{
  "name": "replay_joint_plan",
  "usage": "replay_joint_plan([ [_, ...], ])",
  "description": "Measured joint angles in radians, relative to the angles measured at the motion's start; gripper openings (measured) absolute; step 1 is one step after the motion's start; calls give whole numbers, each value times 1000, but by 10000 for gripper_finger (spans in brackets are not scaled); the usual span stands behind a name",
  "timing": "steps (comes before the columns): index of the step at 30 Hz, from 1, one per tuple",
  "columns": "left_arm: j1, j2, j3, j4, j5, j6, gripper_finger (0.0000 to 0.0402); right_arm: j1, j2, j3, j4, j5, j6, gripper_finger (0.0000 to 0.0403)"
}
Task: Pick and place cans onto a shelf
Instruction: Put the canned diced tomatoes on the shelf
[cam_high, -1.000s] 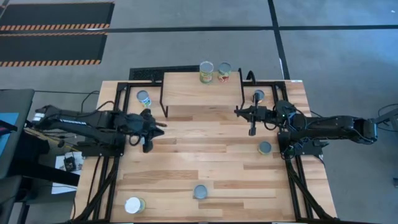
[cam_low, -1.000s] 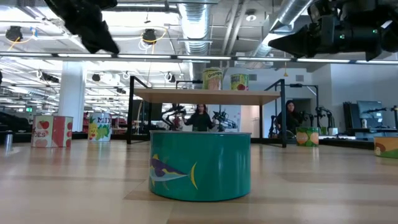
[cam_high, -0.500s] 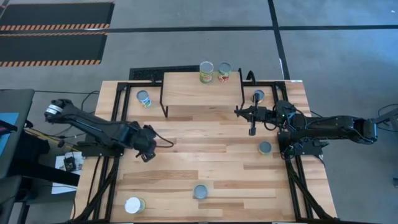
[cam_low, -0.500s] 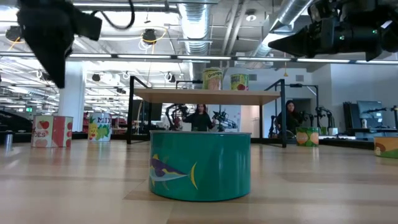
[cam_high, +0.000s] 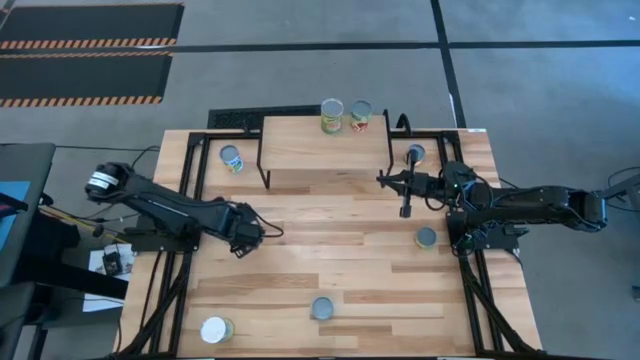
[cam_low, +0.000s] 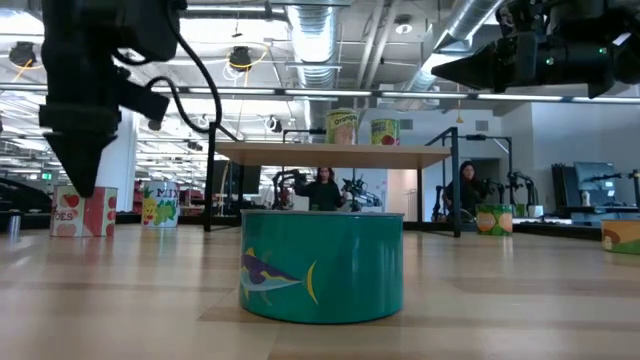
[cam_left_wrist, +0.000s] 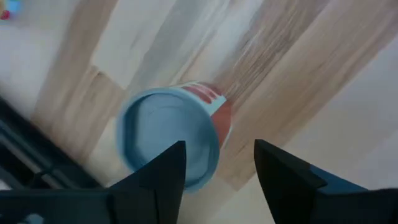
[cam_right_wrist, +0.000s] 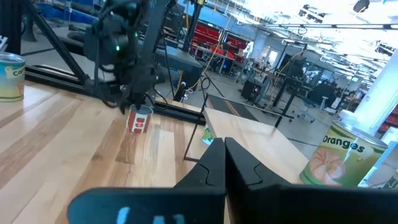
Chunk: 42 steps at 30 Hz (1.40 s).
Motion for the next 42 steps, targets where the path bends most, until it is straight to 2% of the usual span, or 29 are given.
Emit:
replay_joint_plan([
  [3,7,9,-29,50,9,16,172,0,0,0,15,0,-6,11],
  [6,7,6,-43,65,0,27,146,0,0,0,41,0,-33,10],
  [10,5,5,-37,66,-3,60,83,0,0,0,80,0,-50,9],
  [14,-3,9,14,95,36,131,14,-2,0,0,84,0,-64,10],
  [18,0,9,110,163,101,213,10,-6,0,0,80,0,-60,10],
  [22,30,9,232,274,106,290,4,-9,0,1,44,0,-36,9],
  [27,148,10,393,319,42,417,5,-9,0,1,41,0,-38,10],
  [34,388,11,556,336,46,648,6,-9,0,1,44,0,-50,9],
  [38,537,43,625,346,104,781,6,-9,0,1,48,0,-49,9],
  [42,639,154,721,337,198,909,6,-8,0,1,62,0,-49,9],
])
